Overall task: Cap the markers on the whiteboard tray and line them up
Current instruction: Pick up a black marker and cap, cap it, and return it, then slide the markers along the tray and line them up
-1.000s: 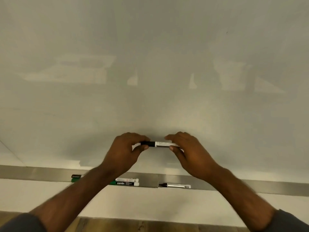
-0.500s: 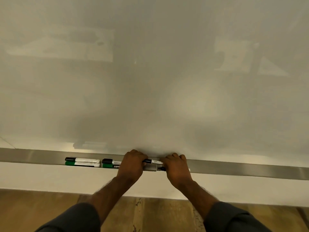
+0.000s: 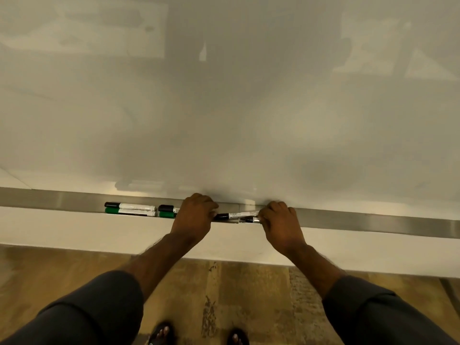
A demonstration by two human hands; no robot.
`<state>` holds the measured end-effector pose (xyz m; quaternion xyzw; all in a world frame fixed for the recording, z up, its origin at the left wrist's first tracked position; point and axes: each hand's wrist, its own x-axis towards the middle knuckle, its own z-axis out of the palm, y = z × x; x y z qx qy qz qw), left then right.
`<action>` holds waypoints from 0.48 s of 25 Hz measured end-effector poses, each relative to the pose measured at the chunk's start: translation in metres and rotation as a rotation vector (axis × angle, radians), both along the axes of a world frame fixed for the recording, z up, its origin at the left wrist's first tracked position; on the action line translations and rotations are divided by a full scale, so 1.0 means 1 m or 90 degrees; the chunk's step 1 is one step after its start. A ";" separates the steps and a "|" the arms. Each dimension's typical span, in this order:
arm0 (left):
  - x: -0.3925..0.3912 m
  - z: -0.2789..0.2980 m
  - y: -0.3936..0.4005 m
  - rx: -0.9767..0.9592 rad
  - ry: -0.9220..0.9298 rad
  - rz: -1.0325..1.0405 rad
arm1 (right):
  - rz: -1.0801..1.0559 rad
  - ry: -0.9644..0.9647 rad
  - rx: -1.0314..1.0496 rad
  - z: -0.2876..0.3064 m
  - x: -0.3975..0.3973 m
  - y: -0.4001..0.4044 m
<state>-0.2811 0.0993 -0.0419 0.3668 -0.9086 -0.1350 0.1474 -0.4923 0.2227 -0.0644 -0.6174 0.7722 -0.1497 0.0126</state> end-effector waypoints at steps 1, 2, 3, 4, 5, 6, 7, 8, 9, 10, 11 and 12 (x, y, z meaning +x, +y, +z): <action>0.001 0.001 0.004 -0.009 0.012 -0.001 | -0.001 0.000 -0.001 -0.001 0.000 0.002; 0.001 0.001 0.008 -0.015 0.021 -0.005 | -0.002 -0.003 0.001 -0.002 0.000 0.003; 0.002 0.001 0.012 -0.022 0.025 -0.011 | -0.002 -0.004 0.003 -0.002 0.001 0.005; 0.003 0.001 0.016 -0.031 0.027 -0.017 | 0.001 -0.004 0.007 -0.002 0.002 0.006; 0.005 0.002 0.020 -0.036 0.029 -0.023 | 0.003 -0.006 0.009 -0.001 0.003 0.007; 0.007 0.001 0.024 -0.038 0.034 -0.023 | 0.005 -0.008 0.009 -0.001 0.004 0.009; 0.009 0.002 0.026 -0.040 0.039 -0.020 | 0.006 -0.008 0.010 0.001 0.004 0.008; 0.014 0.001 0.028 -0.039 0.038 -0.015 | 0.005 -0.007 0.018 0.001 0.005 0.009; 0.018 -0.001 0.030 -0.039 0.035 -0.012 | 0.005 -0.006 0.027 0.002 0.005 0.009; 0.023 -0.003 0.032 -0.037 0.031 -0.015 | 0.003 -0.005 0.036 0.002 0.006 0.010; 0.029 -0.005 0.034 -0.035 0.026 -0.020 | -0.001 -0.005 0.042 0.002 0.007 0.010; 0.034 -0.007 0.035 -0.032 0.022 -0.027 | -0.009 -0.007 0.047 0.003 0.009 0.012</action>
